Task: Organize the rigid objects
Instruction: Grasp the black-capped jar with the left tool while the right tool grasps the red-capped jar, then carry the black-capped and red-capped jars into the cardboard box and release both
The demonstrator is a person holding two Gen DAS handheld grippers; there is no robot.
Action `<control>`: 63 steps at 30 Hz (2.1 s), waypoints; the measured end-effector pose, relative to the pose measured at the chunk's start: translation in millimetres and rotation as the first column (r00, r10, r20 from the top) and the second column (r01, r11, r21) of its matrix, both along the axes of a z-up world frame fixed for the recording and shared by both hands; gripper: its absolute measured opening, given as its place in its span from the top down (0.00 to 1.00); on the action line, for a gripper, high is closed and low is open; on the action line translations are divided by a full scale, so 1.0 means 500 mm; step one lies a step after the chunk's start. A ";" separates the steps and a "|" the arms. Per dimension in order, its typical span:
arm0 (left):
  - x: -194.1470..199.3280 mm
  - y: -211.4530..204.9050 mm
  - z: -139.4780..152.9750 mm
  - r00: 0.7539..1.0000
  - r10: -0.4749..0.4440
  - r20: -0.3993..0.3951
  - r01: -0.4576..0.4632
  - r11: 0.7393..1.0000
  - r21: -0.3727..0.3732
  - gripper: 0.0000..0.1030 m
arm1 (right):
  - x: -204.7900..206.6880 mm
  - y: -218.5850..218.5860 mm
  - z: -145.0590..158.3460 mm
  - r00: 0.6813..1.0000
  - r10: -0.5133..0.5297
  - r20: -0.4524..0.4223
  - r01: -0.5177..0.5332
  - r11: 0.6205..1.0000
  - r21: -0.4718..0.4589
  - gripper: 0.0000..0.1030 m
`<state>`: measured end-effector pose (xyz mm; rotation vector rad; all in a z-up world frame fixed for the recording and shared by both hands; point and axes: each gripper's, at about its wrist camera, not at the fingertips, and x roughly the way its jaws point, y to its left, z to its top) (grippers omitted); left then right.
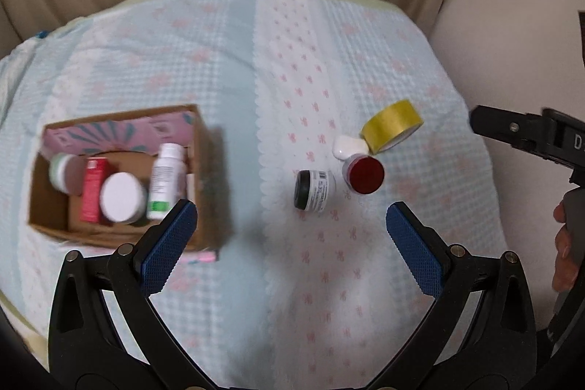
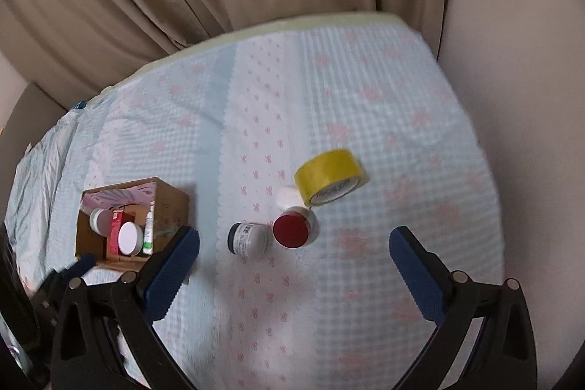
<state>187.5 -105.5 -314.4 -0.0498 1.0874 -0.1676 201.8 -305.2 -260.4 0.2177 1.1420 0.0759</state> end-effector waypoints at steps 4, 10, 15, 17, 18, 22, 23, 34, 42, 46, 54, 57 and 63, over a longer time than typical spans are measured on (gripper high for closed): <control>0.034 -0.025 -0.094 1.000 -0.022 0.005 0.022 1.000 0.013 0.01 | 0.034 0.004 -0.112 0.998 -0.041 -0.051 0.043 0.998 0.042 0.00; 0.073 -0.060 -0.221 0.997 -0.069 -0.015 0.070 0.997 0.019 0.12 | 0.075 0.003 -0.241 0.985 -0.121 -0.120 0.135 0.984 0.114 0.00; 0.095 -0.080 -0.283 0.994 -0.106 -0.023 0.107 0.994 0.036 0.15 | 0.088 0.001 -0.320 0.966 -0.197 -0.170 0.224 0.962 0.159 0.04; 0.101 -0.084 -0.296 0.993 -0.112 -0.025 0.112 0.993 0.033 0.16 | 0.092 0.002 -0.340 0.958 -0.219 -0.188 0.252 0.952 0.175 0.04; 0.103 -0.086 -0.301 0.993 -0.114 -0.025 0.115 0.993 0.033 0.17 | 0.094 0.003 -0.346 0.955 -0.225 -0.194 0.260 0.949 0.178 0.04; 0.116 -0.095 -0.321 0.992 -0.124 -0.034 0.125 0.991 0.037 0.32 | 0.107 0.011 -0.371 0.950 -0.224 -0.216 0.265 0.947 0.183 0.13; 0.122 -0.098 -0.327 0.991 -0.125 -0.044 0.127 0.991 0.038 0.34 | 0.111 0.012 -0.379 0.950 -0.216 -0.225 0.260 0.947 0.190 0.25; 0.134 -0.113 -0.341 0.988 -0.140 -0.069 0.143 0.989 0.041 0.52 | 0.120 0.031 -0.401 0.951 -0.190 -0.245 0.234 0.958 0.165 0.45; 0.132 -0.104 -0.328 0.988 -0.126 -0.085 0.130 0.991 0.042 0.52 | 0.113 0.034 -0.390 0.952 -0.181 -0.245 0.230 0.955 0.188 0.45; 0.123 -0.097 -0.303 0.991 -0.114 -0.075 0.117 0.992 0.040 0.52 | 0.105 0.035 -0.372 0.954 -0.180 -0.240 0.230 0.952 0.203 0.46; 0.101 -0.080 -0.188 0.995 -0.091 -0.030 0.092 0.995 0.030 0.52 | 0.090 0.030 -0.275 0.966 -0.182 -0.186 0.223 0.947 0.231 0.45; 0.085 -0.069 -0.114 0.997 -0.078 0.009 0.078 0.997 0.024 0.52 | 0.079 0.030 -0.210 0.974 -0.170 -0.150 0.203 0.950 0.238 0.45; 0.037 -0.020 0.052 0.997 -0.016 0.077 0.015 1.000 0.010 0.52 | 0.040 0.043 -0.050 0.988 -0.137 -0.072 0.151 0.955 0.253 0.45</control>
